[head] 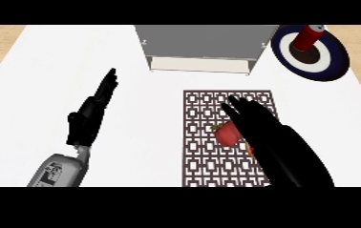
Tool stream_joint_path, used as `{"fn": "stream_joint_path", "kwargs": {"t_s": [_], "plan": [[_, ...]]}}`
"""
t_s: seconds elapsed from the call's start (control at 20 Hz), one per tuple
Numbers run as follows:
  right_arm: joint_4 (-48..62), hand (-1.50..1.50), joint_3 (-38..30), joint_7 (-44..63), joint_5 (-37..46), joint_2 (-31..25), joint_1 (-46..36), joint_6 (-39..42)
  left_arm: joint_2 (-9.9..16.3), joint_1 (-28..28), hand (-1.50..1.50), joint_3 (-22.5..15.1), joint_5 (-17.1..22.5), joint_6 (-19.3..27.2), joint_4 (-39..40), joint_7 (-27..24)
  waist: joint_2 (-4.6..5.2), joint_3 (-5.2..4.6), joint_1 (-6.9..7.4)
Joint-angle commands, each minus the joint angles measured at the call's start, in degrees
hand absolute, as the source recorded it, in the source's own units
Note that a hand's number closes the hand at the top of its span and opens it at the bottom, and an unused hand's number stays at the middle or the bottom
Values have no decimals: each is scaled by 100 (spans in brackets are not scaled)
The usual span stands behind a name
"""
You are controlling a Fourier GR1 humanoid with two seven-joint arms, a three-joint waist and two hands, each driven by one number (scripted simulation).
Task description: Pick the bell pepper from the placemat and place it in the tiered shelf
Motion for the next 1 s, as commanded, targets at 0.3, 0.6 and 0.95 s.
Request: {"fn": "stream_joint_path", "kwargs": {"t_s": [0.3, 0.6, 0.95], "plan": [[-293, -150, 21, -124, 905, 606, 657, 419, -417, -46, 0, 283, -394, -254, 130, 109, 1, 2, -11], [444, -150, -131, -410, 1273, 1165, 473, 443, -627, -201, 0, 485, -645, -446, 725, -305, 9, 1, -9], [831, -150, -176, -1039, 1782, 1215, 969, 87, -481, 37, 0, 927, -483, -803, 240, -88, 7, 2, -6]]}}
